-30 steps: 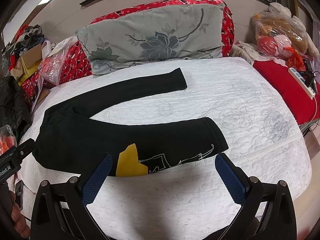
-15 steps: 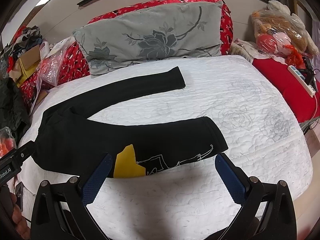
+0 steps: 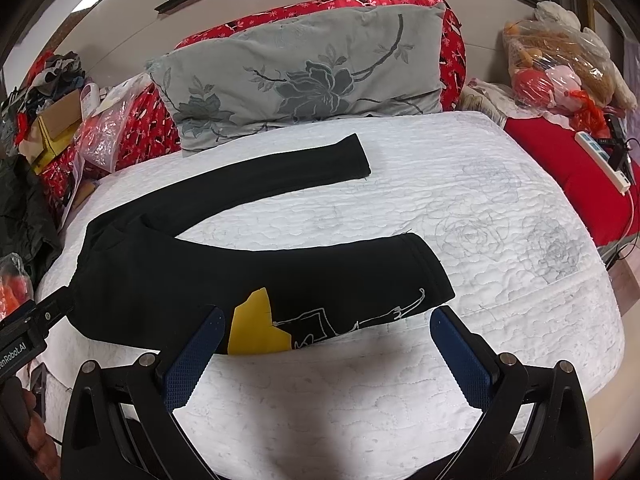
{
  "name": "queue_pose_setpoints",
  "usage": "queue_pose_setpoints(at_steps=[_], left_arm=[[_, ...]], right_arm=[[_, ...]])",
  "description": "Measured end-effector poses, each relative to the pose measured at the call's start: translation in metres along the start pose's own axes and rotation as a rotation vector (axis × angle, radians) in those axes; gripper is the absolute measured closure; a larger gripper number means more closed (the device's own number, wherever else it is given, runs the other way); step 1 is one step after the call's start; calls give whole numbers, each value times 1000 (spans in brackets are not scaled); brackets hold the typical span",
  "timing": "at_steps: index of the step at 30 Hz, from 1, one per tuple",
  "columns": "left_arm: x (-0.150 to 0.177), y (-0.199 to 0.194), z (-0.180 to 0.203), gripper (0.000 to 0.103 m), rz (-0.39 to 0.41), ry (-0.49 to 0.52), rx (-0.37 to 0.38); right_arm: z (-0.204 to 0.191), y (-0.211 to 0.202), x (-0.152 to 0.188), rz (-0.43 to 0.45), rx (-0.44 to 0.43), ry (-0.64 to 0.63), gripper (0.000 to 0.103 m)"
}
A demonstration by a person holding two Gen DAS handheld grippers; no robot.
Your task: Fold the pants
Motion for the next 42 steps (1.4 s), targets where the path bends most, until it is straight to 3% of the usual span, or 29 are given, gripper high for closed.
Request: queue_pose_setpoints(at_steps=[14, 21, 26, 31, 37, 42], left_arm=[[-4, 17, -3, 0, -41, -14, -3], [-35, 59, -39, 0, -207, -44, -43], [-96, 90, -101, 0, -249, -156, -75], [-136, 132, -153, 0, -350, -272, -54], [-133, 186, -190, 0, -457, -420, 5], [-124, 218, -181, 0, -518, -406, 26]], right_arm=[[-3, 9, -4, -20, -7, -11, 0], [27, 36, -60, -26, -24, 60, 0], [57, 80, -124, -52, 2, 39, 0], [65, 145, -161, -143, -34, 25, 0], [66, 203, -178, -192, -79, 50, 0], [59, 236, -184, -240, -93, 22, 0]])
Point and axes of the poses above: each gripper's, at about its wrist camera, not at the fingertips, and y roughly the way its jaws point, z to its right, x to its underside, the point moved 10 cm from there along y, roughly the way its jaws point
